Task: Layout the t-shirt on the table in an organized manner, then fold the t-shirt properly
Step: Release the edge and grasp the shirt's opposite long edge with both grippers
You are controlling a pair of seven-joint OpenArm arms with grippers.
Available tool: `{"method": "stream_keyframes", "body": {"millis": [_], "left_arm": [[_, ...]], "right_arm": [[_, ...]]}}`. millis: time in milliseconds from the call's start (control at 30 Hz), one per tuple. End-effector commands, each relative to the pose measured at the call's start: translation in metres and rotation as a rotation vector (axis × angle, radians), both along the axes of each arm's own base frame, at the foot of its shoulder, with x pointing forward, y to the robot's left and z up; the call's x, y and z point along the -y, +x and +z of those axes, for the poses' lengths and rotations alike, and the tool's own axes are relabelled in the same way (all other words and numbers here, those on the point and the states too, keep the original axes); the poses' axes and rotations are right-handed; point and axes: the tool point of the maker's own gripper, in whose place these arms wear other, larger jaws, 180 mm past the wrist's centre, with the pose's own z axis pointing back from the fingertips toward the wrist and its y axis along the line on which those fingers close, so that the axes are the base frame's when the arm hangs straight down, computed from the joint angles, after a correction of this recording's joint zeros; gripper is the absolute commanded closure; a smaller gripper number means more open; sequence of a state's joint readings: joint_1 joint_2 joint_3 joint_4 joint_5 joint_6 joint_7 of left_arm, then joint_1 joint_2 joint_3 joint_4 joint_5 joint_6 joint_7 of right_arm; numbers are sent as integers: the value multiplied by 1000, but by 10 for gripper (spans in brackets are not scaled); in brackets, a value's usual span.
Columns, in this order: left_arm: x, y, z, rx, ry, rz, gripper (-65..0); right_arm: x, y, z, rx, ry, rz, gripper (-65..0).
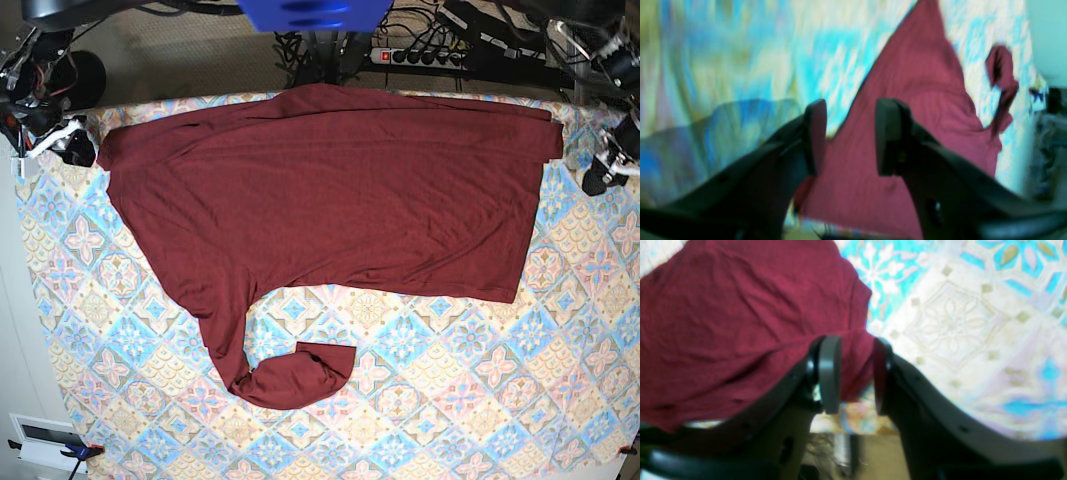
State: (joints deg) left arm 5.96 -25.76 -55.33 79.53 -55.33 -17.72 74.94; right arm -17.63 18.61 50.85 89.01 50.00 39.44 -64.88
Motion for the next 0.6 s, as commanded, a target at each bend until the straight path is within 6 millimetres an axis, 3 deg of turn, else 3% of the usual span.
{"method": "stream_keyframes", "body": {"millis": [0,100,267,333,467,567], "left_arm": [[0,23,19,50,38,-33,-241],[6,56,27,51,100,-65,-240],[38,127,49,110,205,-141,-240],[45,145,55,133,258,-155,-240],[59,174,45,133,318,-188,-240],[61,189,28,112,301,-182,-240]], "right_arm": [[8,16,21,59,-58,19,-160],[-3,38,28,67,-110,81,-158],[-36,72,31,72,-181,221,-158],[-48,81,32,79,-184,260,-158],[-67,109,46,139,-183,318,-158],[-67,123,55,148,-230,347,-158]]}}
